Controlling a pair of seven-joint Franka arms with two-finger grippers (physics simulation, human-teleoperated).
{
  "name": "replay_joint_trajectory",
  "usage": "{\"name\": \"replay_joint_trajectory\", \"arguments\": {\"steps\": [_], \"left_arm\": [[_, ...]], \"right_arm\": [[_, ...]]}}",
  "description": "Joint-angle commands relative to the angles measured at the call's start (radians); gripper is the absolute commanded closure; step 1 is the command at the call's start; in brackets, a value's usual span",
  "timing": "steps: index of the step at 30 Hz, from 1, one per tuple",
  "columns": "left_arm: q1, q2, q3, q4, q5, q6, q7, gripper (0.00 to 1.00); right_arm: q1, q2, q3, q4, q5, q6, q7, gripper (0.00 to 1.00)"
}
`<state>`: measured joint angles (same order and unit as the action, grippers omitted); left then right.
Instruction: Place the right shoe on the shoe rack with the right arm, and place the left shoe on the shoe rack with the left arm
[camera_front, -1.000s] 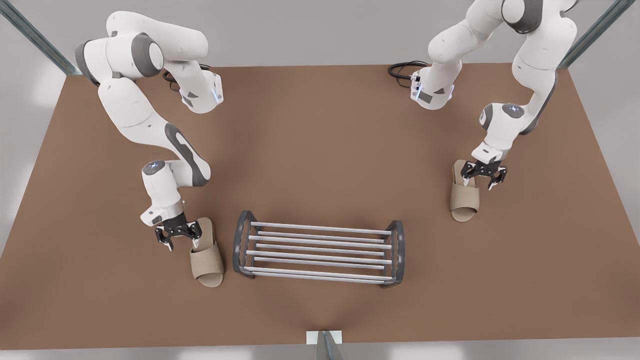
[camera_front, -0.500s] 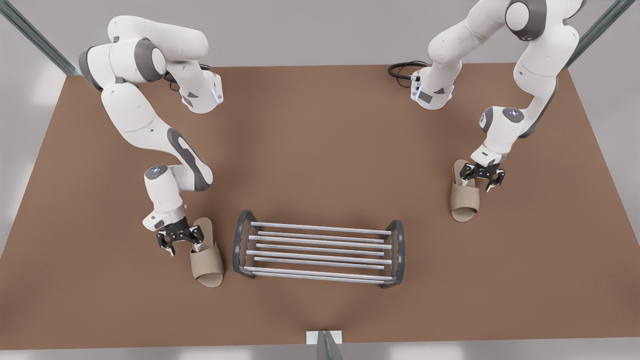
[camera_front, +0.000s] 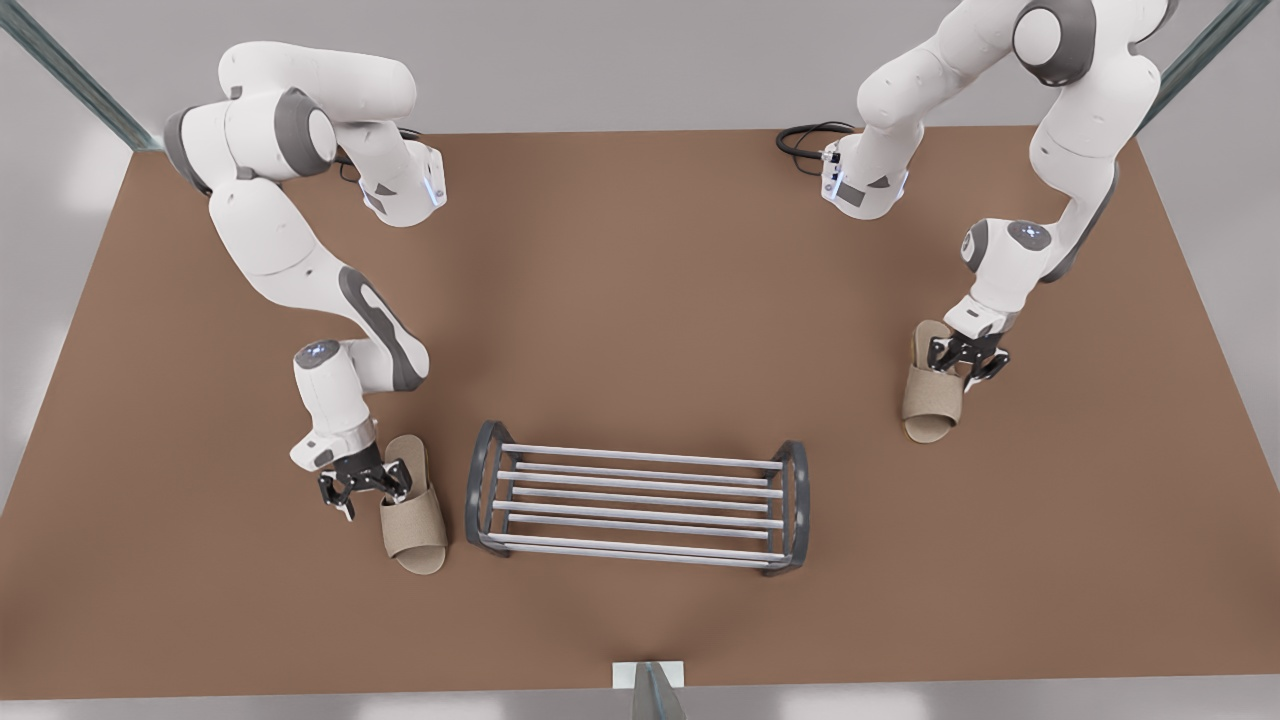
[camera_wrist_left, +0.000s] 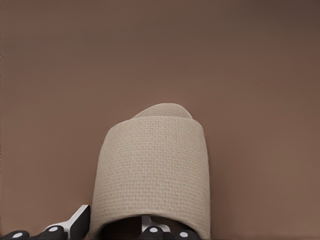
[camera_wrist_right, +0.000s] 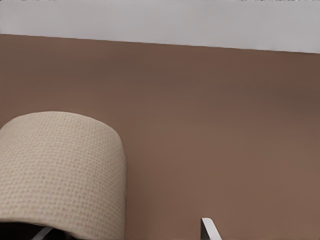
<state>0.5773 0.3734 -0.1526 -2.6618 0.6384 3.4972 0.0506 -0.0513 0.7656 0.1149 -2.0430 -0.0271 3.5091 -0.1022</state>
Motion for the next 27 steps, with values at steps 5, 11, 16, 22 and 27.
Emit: {"name": "replay_joint_trajectory", "arguments": {"steps": [5,11,16,22,27], "left_arm": [[0.049,0.007,-0.047,0.031,-0.006,-0.001,0.000,0.56],[0.049,0.018,-0.047,0.059,-0.008,-0.001,-0.003,0.71],[0.047,0.010,-0.070,0.088,-0.003,-0.003,-0.067,0.79],[0.042,-0.017,-0.151,0.170,0.004,-0.090,-0.190,0.79],[0.035,-0.014,-0.239,0.348,0.004,-0.277,-0.267,0.79]], "right_arm": [[0.011,0.015,0.000,0.021,0.001,-0.001,0.007,0.00],[0.001,0.018,0.000,0.021,0.001,-0.001,0.009,0.42],[-0.008,0.018,0.000,0.017,0.001,-0.001,0.010,0.79],[-0.015,0.012,0.000,0.015,0.001,-0.001,0.019,0.79],[-0.022,-0.006,0.000,0.012,0.001,-0.001,0.044,0.79]]}}
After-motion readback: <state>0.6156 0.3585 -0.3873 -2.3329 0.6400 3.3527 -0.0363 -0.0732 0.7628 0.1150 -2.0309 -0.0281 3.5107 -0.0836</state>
